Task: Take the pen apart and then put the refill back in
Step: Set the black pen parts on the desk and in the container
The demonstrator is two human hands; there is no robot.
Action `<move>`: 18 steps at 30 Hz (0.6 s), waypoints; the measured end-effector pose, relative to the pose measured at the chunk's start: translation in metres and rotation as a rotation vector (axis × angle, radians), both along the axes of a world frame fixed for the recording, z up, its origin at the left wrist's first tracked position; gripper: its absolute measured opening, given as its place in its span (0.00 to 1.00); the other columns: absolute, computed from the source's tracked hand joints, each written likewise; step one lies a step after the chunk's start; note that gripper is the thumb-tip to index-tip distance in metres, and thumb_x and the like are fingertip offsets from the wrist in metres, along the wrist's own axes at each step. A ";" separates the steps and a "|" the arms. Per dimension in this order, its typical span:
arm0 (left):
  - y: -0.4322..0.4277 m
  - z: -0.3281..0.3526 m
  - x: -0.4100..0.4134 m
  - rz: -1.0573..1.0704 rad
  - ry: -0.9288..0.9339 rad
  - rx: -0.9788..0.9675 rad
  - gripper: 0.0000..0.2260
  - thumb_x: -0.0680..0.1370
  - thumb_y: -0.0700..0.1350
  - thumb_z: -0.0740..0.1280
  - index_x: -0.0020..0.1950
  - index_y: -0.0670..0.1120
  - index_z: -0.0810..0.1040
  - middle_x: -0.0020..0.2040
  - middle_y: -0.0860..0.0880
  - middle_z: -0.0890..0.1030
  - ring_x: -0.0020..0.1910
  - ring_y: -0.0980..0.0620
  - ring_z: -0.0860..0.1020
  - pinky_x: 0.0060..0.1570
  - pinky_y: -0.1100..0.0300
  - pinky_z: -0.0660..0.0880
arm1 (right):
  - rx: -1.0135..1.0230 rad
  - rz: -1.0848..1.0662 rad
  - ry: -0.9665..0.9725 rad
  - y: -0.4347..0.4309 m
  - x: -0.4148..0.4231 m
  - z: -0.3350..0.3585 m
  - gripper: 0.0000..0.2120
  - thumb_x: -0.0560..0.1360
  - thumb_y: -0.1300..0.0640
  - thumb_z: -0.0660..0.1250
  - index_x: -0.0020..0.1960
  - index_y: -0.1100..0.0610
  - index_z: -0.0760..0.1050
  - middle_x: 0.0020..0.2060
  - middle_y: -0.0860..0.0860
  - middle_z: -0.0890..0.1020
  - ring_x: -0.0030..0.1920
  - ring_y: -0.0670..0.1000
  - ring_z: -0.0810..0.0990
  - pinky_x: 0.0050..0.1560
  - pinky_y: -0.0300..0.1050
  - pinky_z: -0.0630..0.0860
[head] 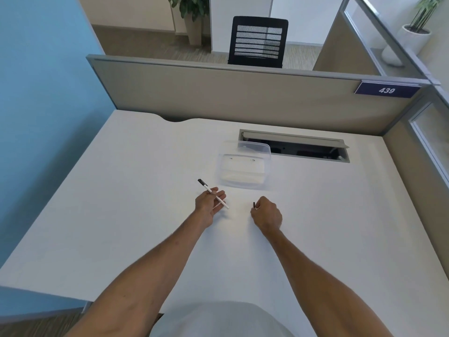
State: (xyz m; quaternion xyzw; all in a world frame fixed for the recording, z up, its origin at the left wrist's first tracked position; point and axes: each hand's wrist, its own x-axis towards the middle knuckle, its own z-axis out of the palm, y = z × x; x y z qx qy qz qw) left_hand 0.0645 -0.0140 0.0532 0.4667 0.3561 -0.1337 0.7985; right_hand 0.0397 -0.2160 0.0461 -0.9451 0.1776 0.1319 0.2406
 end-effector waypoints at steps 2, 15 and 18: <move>0.005 -0.003 -0.001 -0.006 0.001 0.008 0.08 0.87 0.36 0.63 0.63 0.41 0.80 0.54 0.42 0.88 0.51 0.46 0.87 0.57 0.52 0.84 | -0.027 0.012 0.011 0.001 0.000 -0.002 0.07 0.81 0.56 0.67 0.57 0.56 0.78 0.53 0.55 0.85 0.53 0.61 0.85 0.50 0.50 0.78; 0.001 0.000 0.000 -0.039 -0.209 0.252 0.05 0.84 0.37 0.68 0.58 0.43 0.82 0.59 0.38 0.87 0.56 0.43 0.86 0.57 0.53 0.83 | -0.028 -0.002 -0.155 -0.002 -0.006 -0.004 0.07 0.81 0.52 0.66 0.49 0.55 0.78 0.48 0.49 0.84 0.47 0.57 0.84 0.51 0.53 0.79; -0.001 -0.003 -0.007 -0.089 -0.303 0.384 0.02 0.83 0.40 0.71 0.53 0.46 0.82 0.54 0.44 0.89 0.57 0.44 0.88 0.59 0.49 0.83 | -0.011 -0.020 -0.154 -0.004 -0.010 -0.001 0.04 0.78 0.58 0.63 0.46 0.54 0.76 0.45 0.47 0.83 0.44 0.56 0.82 0.50 0.53 0.79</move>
